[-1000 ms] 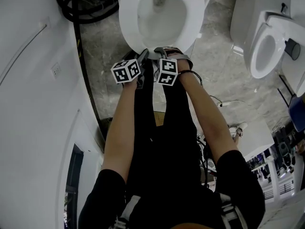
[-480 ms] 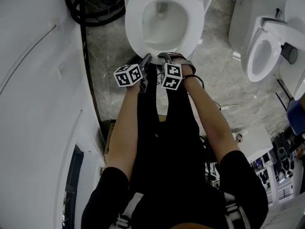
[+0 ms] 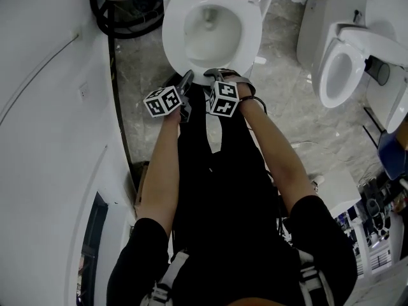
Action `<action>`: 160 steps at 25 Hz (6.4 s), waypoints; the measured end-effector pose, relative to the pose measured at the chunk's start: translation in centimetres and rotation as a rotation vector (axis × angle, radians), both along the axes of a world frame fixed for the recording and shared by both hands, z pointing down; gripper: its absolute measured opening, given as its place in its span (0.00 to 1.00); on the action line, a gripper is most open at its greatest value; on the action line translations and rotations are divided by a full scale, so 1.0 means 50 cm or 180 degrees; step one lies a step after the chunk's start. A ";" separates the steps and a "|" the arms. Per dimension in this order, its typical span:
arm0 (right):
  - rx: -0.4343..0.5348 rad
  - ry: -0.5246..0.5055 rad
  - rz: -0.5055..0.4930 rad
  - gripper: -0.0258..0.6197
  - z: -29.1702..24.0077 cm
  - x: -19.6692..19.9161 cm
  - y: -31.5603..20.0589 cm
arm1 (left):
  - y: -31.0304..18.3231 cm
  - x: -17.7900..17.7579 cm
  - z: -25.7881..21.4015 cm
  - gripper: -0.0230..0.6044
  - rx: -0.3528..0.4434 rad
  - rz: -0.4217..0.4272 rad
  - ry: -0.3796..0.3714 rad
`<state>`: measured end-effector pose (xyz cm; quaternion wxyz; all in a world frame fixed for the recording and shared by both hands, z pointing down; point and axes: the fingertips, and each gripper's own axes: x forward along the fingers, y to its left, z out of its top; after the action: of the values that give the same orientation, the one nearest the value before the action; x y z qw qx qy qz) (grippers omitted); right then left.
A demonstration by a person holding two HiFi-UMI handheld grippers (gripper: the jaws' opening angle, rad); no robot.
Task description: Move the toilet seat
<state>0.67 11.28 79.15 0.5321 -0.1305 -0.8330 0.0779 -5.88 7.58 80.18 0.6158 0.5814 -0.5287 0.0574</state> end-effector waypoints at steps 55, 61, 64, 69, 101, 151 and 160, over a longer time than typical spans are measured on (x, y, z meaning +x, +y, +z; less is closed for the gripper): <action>0.0684 -0.0537 0.1121 0.23 -0.305 0.011 -0.221 | -0.200 -0.008 -0.275 0.33 0.0499 -0.0265 0.0739; 0.0688 -0.0622 0.1062 0.22 -0.326 0.007 -0.247 | -0.226 -0.011 -0.296 0.33 0.0509 -0.0293 0.0777; 0.0693 -0.0671 0.1051 0.22 -0.336 0.001 -0.262 | -0.239 -0.017 -0.305 0.33 0.0525 -0.0344 0.0787; 0.0659 -0.0771 0.0998 0.21 -0.351 0.002 -0.283 | -0.260 -0.016 -0.319 0.33 0.0549 -0.0416 0.0781; 0.0782 -0.1165 0.0586 0.26 -0.459 -0.007 -0.503 | -0.463 -0.032 -0.420 0.35 0.0801 -0.1134 0.0624; 0.1985 -0.0948 0.0237 0.69 -0.456 0.003 -0.877 | -0.452 -0.058 -0.482 0.39 0.1157 -0.1778 0.0377; 0.1933 -0.0781 0.0326 0.65 -0.451 0.050 -0.869 | -0.460 -0.065 -0.491 0.37 0.1256 -0.1774 0.0377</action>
<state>3.16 -32.14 56.60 0.4377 0.0677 -0.8815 -0.1637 -9.13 -15.39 55.63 0.5131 0.5248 -0.6314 -0.2503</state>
